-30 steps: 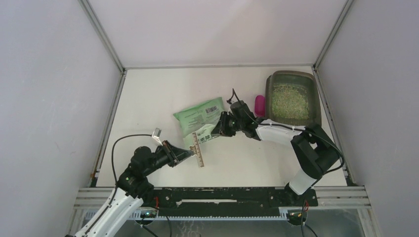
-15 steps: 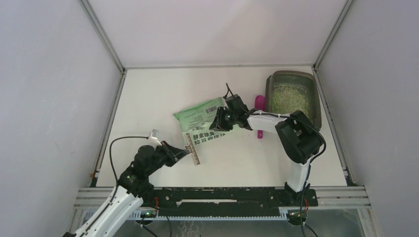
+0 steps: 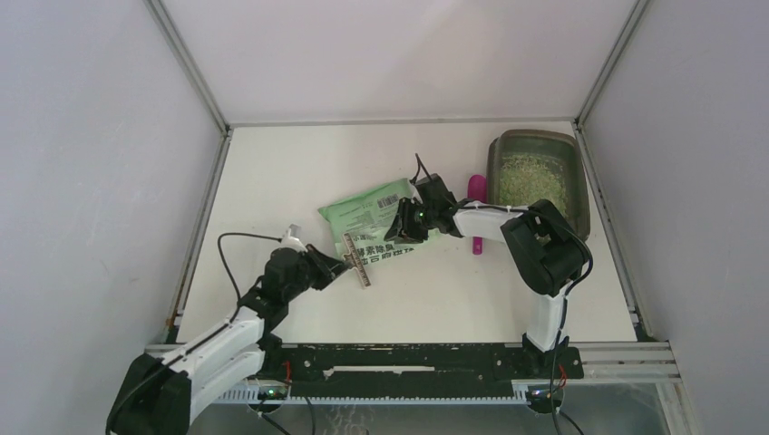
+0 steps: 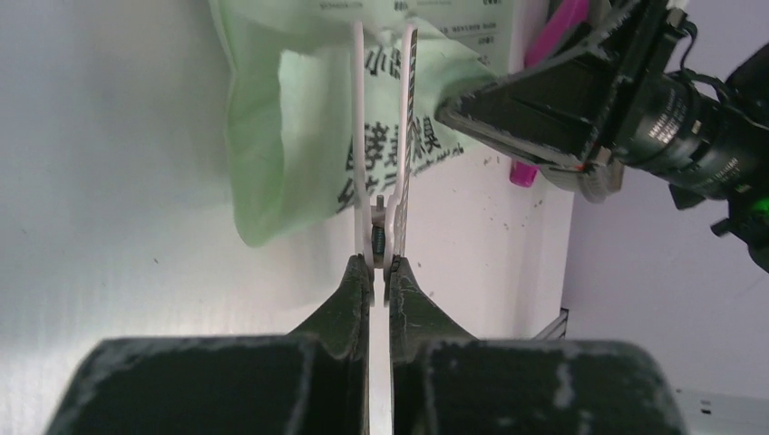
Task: Fill the litter box with clean litter
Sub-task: Adjust the cat litter bag at the center of the board.
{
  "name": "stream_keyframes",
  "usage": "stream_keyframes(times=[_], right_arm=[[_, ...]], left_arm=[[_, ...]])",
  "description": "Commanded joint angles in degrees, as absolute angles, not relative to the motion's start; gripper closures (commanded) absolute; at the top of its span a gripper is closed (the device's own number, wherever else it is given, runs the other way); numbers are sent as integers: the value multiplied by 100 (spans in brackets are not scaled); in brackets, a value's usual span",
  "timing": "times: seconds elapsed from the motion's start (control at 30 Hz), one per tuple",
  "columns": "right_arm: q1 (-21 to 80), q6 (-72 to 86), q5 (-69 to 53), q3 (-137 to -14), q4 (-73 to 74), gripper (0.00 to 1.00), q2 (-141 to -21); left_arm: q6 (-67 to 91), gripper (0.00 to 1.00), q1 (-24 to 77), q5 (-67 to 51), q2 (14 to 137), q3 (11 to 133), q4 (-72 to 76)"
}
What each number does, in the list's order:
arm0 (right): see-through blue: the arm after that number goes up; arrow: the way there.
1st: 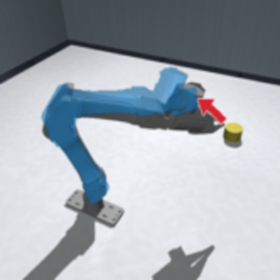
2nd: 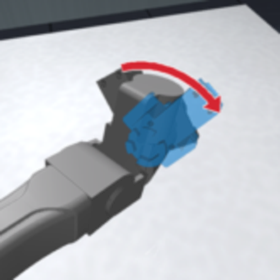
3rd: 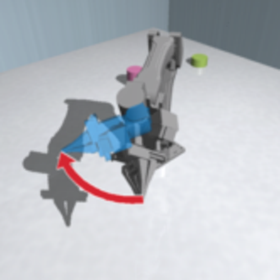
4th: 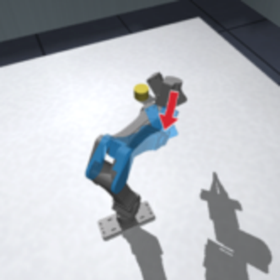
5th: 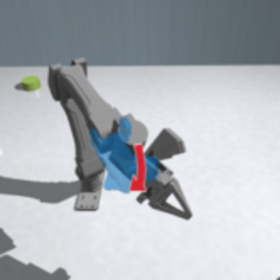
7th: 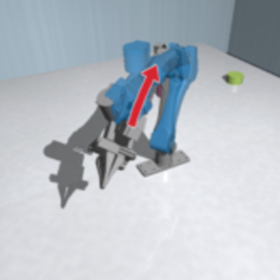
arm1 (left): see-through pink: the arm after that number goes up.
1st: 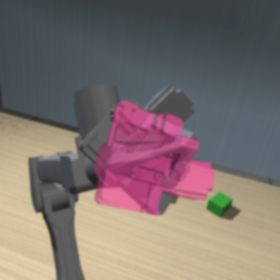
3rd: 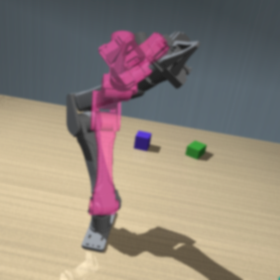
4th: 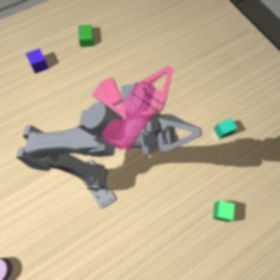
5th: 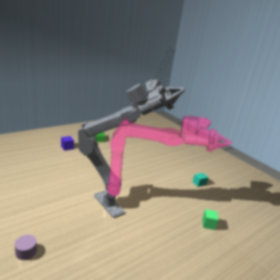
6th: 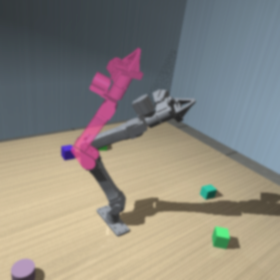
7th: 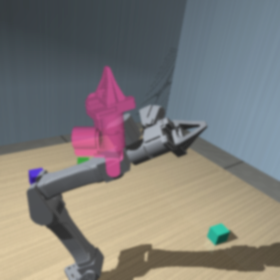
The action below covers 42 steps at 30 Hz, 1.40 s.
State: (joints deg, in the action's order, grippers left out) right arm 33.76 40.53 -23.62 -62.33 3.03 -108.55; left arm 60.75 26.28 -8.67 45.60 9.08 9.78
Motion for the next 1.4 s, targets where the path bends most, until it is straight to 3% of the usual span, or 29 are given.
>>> stream_keyframes(times=[0.0, 0.37, 0.63, 0.77, 1.37], right_arm=[[3324, 4016, -2607, -6357, 245, 54, -10788], [3293, 4434, -2871, -5622, -98, 45, -10363], [3501, 5126, -2314, -4688, -603, 41, -9736], [3787, 5536, -1688, -4421, -794, 36, -9587], [4701, 7904, 1361, -3884, -1754, 36, -10157]], left_arm=[[5679, 100, 2341, -926, 5039, 1262, 1981], [5442, 100, 1940, -1091, 5517, 1347, 1876], [5358, 100, 1843, -1143, 5496, 1310, 1748], [5335, 100, 1792, -1183, 5452, 1295, 1704], [5229, 100, 1352, -1726, 5354, 1159, 1720]])
